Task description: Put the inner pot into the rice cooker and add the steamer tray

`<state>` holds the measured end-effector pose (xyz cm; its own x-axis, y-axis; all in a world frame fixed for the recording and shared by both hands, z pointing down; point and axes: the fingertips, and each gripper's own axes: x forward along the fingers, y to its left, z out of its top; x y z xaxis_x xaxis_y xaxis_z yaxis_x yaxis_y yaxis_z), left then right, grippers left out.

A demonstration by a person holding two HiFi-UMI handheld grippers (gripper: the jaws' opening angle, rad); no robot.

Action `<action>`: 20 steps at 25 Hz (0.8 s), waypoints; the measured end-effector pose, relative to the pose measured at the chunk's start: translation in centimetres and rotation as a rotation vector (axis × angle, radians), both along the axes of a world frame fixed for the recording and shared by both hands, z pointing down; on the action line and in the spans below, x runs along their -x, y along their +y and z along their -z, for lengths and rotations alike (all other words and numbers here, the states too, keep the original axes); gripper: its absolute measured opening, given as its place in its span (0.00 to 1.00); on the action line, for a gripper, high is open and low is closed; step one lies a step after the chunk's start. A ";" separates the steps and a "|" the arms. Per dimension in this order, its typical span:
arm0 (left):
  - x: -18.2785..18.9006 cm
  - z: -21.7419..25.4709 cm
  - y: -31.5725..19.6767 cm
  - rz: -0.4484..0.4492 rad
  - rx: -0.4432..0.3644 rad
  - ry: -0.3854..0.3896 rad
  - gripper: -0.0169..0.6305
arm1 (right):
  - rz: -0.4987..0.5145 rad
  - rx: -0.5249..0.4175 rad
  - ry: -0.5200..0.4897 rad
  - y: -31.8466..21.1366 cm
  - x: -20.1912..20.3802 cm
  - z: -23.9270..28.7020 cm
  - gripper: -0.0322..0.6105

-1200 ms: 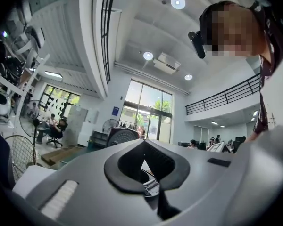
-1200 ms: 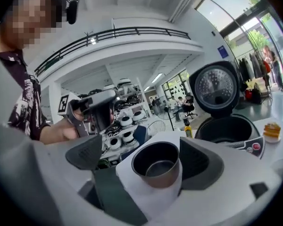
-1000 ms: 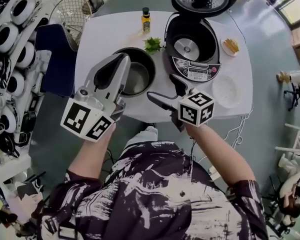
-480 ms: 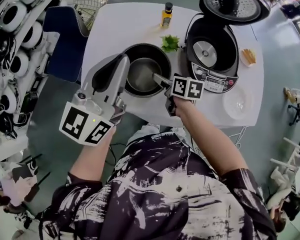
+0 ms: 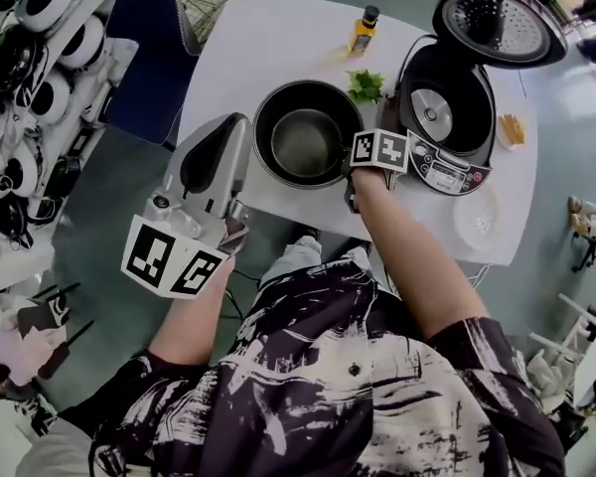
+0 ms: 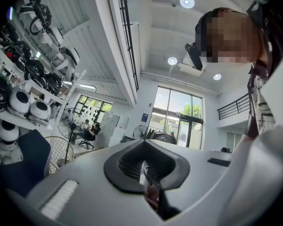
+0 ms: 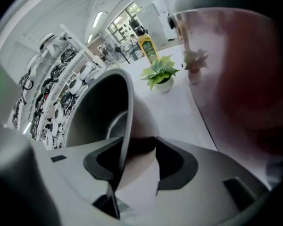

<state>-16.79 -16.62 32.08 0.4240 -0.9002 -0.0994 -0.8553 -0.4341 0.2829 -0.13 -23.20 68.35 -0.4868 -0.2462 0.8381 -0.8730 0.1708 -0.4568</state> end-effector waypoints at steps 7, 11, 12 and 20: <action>2.6 0.5 1.0 0.054 -0.030 0.035 0.03 | 0.077 0.037 0.244 -0.5 -1.8 -0.7 0.11; 3.5 1.1 1.4 0.070 -0.047 0.041 0.03 | 0.134 -0.001 0.312 -1.0 -2.2 0.2 0.04; 3.6 1.1 1.4 0.071 -0.048 0.042 0.03 | 0.151 -0.007 0.310 -1.0 -1.8 0.4 0.05; 2.5 3.2 1.3 0.018 -0.086 0.064 0.03 | 0.182 -0.034 0.131 -1.4 3.5 5.4 0.06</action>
